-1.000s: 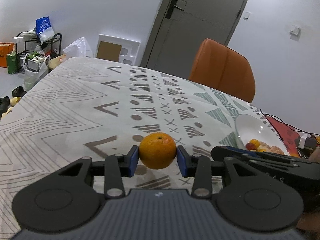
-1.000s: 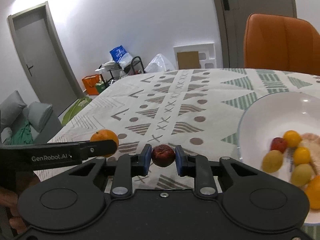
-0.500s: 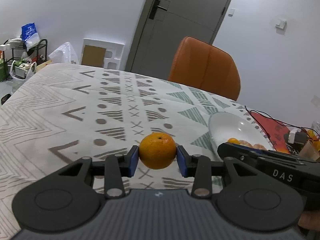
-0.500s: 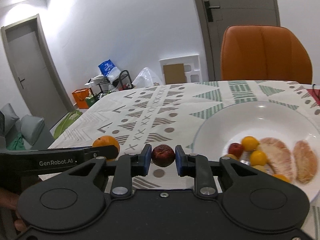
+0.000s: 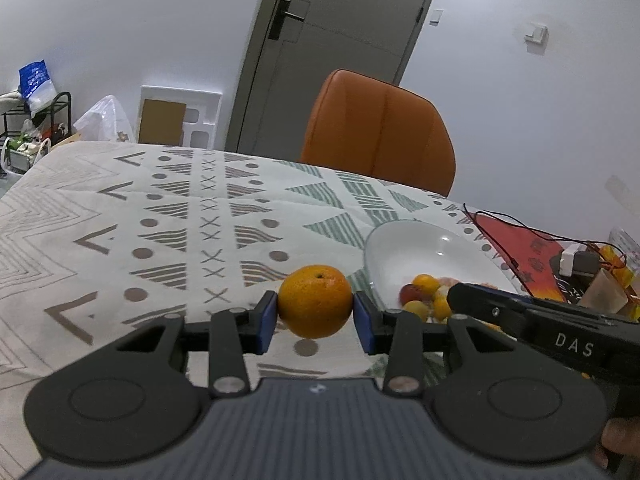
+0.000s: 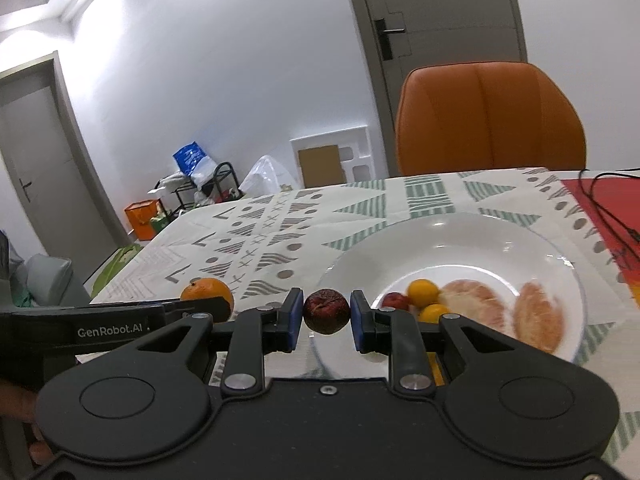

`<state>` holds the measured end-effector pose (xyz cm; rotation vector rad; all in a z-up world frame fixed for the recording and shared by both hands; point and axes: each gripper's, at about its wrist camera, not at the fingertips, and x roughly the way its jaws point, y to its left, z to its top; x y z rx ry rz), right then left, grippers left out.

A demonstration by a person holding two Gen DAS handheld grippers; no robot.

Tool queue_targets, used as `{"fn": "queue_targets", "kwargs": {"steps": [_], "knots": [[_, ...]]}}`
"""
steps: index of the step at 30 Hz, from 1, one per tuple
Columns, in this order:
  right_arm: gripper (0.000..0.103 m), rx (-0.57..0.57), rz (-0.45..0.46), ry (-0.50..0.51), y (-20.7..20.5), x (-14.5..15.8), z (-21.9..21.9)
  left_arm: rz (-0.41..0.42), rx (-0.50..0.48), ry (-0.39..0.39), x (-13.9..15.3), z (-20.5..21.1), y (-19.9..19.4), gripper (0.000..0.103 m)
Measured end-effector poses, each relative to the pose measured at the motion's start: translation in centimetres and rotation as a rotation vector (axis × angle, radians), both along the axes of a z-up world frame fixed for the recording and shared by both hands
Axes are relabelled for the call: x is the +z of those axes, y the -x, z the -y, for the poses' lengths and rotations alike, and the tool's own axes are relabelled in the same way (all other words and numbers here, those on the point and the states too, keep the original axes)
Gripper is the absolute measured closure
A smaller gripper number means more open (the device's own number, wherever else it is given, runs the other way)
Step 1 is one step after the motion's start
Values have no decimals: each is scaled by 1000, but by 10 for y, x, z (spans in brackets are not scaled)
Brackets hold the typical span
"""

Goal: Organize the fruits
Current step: 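Carry the orange with the left tool while the right tool carries the plum to the bowl, then open the left tool over the bowl while the right tool releases the plum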

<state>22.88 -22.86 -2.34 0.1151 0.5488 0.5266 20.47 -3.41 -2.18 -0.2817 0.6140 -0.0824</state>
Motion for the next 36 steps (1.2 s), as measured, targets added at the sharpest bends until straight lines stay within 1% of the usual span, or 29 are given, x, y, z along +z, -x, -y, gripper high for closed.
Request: {"fn": "queue_targets", "kwargs": {"steps": [15,31,32,34,36], "knots": [[79,-94,1,-18,-11,-4,53,3,-52,-14,0,39,-15,64],[79,-162,-12,2,-35,-12,80,-22,-89,-29,-5,59,-37,64],[79,-166,-14,1,-36,-12,80,-22,-90,-30,-5,60,-37,64],[73,-177,-14,-5,-39,-13,83,-22,-94,-32,-5,62,-39,63],[73,-186,-11,-5,-38,-13,85,-26,-99,-33,-6,64,-42,63]]}}
